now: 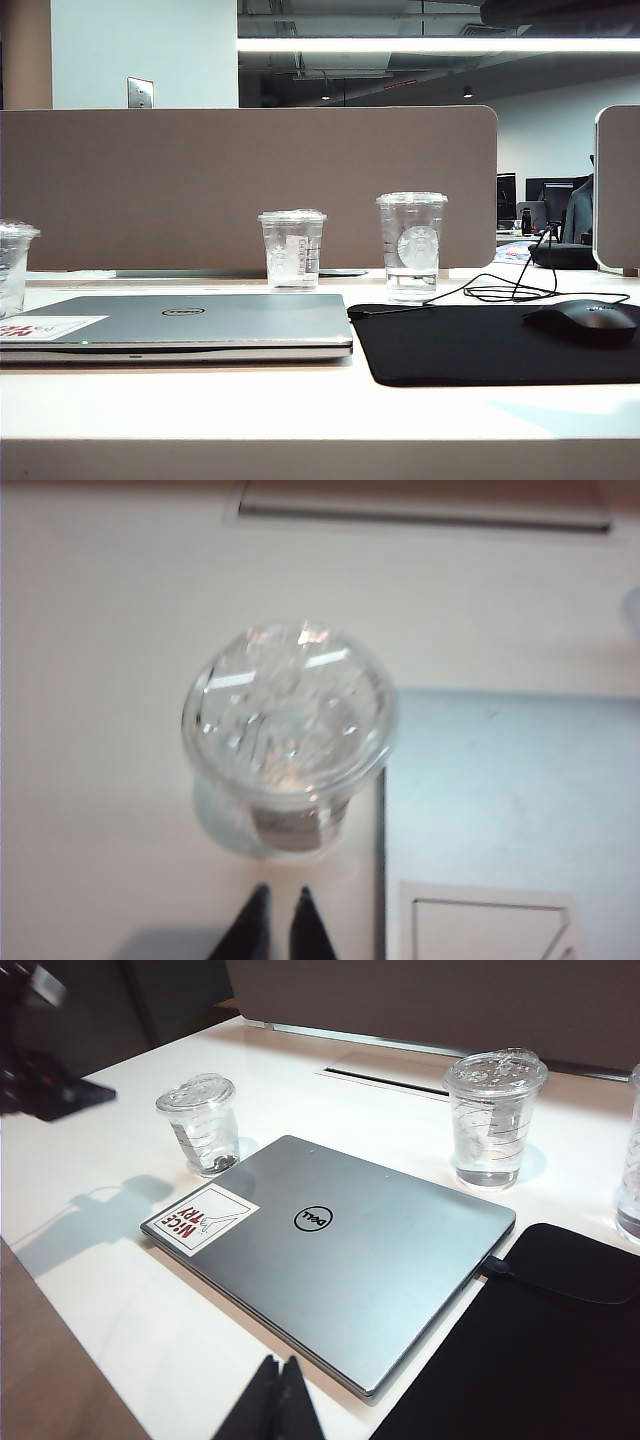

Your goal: Pick up the coffee cup on the left and place it on the left side of the laptop.

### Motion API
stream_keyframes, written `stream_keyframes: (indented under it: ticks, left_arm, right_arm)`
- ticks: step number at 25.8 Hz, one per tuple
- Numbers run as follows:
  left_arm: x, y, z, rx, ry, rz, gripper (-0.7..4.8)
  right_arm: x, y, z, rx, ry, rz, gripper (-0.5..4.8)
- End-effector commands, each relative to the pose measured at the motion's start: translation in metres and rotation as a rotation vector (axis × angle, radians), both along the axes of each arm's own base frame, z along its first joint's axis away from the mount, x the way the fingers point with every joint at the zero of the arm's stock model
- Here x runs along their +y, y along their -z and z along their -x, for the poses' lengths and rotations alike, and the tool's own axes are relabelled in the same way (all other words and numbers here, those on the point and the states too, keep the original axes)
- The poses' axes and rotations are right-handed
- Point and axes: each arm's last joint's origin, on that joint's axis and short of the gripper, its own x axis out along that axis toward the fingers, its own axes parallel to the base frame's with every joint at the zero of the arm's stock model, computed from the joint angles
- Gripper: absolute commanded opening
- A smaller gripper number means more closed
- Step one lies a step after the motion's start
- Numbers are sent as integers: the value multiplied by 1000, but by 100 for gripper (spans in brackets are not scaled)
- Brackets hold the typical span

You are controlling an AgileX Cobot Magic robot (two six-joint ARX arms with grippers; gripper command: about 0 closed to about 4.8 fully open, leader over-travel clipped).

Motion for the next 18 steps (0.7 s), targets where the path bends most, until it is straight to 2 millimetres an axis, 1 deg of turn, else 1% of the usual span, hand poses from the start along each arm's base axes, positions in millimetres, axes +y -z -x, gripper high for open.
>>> stream_keyframes:
  ticks: [1,5,11,13,15,18]
  left_arm:
    - [-4,-20,17,-115,50,24,-6]
    - [-6,-34,33,-206,54,45,-6]
    - [-8,-44,48,-290,61,64,-6]
    - [-9,-44,53,-330,59,72,-6]
    - [-9,-38,64,-374,41,63,-6]
    - [-10,-31,73,-400,35,55,-6]
  right_arm:
    - [0,-4,0,-16,-2,-19,-4]
    - [0,-4,0,-16,-2,-19,-4]
    - [0,-4,0,-16,-2,-19,-4]
    - [0,-4,0,-16,-2,-19,-4]
    - [0,-4,0,-16,-2,-19,-4]
    - [0,-4,0,-16,-2,-19,-4]
